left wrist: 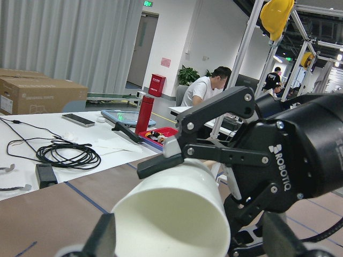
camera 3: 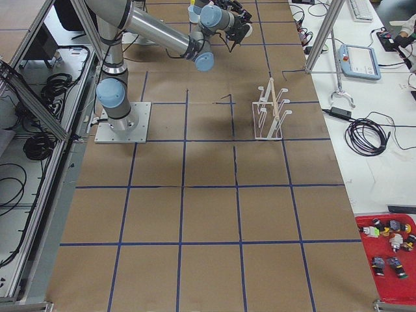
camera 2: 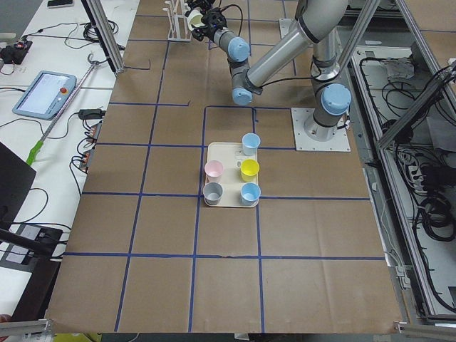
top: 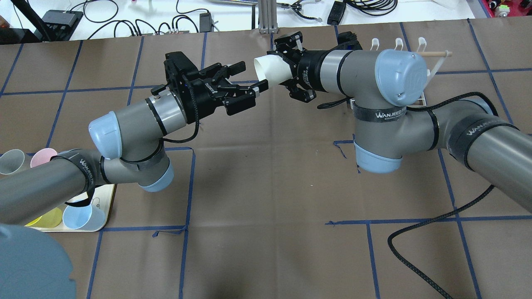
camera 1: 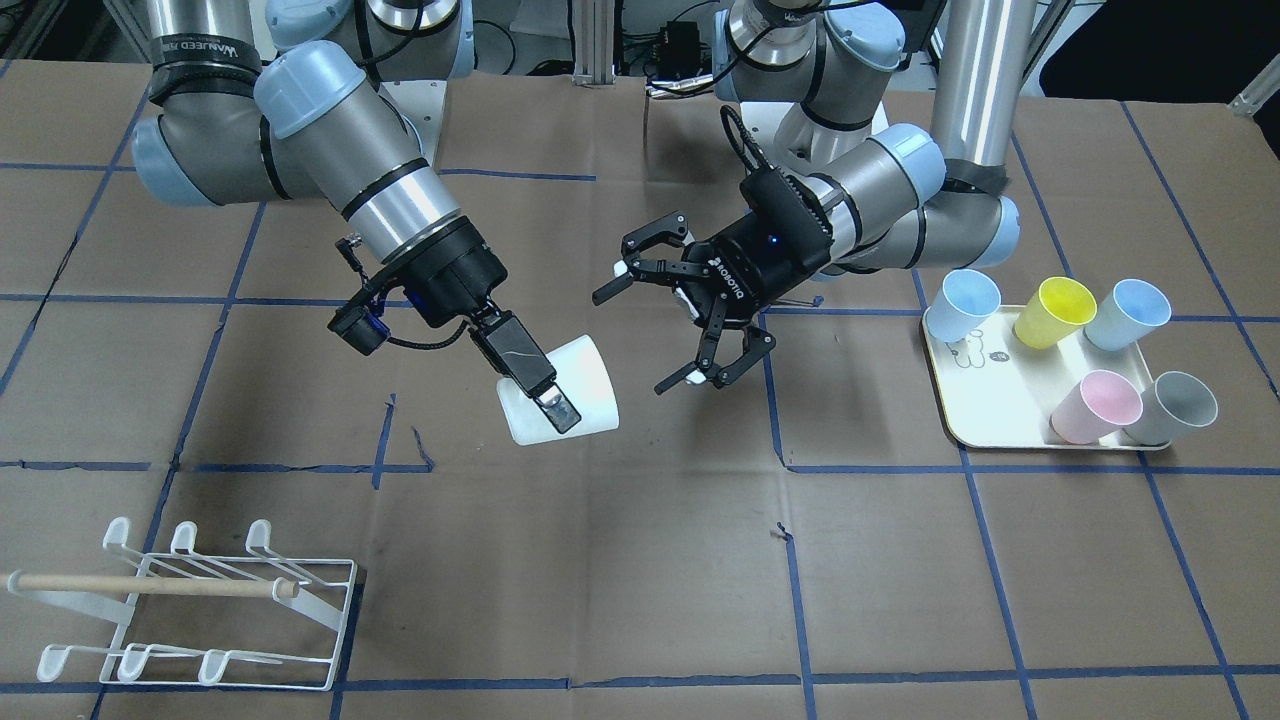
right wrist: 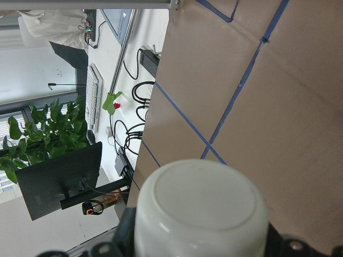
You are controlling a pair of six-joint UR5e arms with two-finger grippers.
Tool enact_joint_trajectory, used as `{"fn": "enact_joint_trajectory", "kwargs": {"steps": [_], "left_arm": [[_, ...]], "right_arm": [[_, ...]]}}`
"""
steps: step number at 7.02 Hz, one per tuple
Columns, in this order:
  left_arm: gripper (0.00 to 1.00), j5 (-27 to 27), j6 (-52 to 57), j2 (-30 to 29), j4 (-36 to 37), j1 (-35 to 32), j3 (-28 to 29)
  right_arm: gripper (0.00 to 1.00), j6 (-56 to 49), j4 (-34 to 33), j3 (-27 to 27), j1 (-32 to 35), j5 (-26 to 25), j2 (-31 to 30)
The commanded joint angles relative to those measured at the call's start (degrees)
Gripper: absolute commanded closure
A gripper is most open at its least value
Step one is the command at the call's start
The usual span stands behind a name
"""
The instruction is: Transfer IKEA cup to right arm and place on rack
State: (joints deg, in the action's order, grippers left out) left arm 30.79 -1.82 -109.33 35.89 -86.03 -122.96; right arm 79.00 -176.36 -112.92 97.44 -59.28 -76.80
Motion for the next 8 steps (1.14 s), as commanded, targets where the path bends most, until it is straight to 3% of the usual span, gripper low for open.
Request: {"fn": "enact_joint_trajectory", "kwargs": {"steps": [1,2,3,4,5,7,8], "left_arm": [[0.03,-4.2,0.0,3.1,-0.9,7.3,-2.0],[0.03,-3.5,-0.1,3.0,-2.6,7.5,-1.6],[0.04,-0.9,-0.1,3.6,-6.9,7.5,-0.2],[0.04,6.8,-0.1,3.3,-12.5,6.9,3.2],[0.04,11.0,-0.1,3.3,-19.0,6.6,5.5],[0.04,30.9,-0.1,3.6,-34.5,2.6,9.6],[0.04,42.1,-0.1,4.2,-46.4,-0.8,13.1]], "right_arm": [[0.60,-0.4,-1.0,0.2,-2.0,0.1,0.4],[0.60,-4.3,-1.2,0.4,-4.4,0.0,0.2],[0.60,-14.9,-1.1,0.4,-6.6,-0.4,0.2],[0.61,-23.5,-1.2,0.4,-8.1,-0.7,0.0],[0.68,-31.6,-1.3,0.6,-9.3,-3.1,0.1],[0.81,-50.2,-1.9,2.2,-11.4,-8.3,0.2],[0.84,-59.0,-6.5,2.8,-12.4,-11.2,0.6]]}}
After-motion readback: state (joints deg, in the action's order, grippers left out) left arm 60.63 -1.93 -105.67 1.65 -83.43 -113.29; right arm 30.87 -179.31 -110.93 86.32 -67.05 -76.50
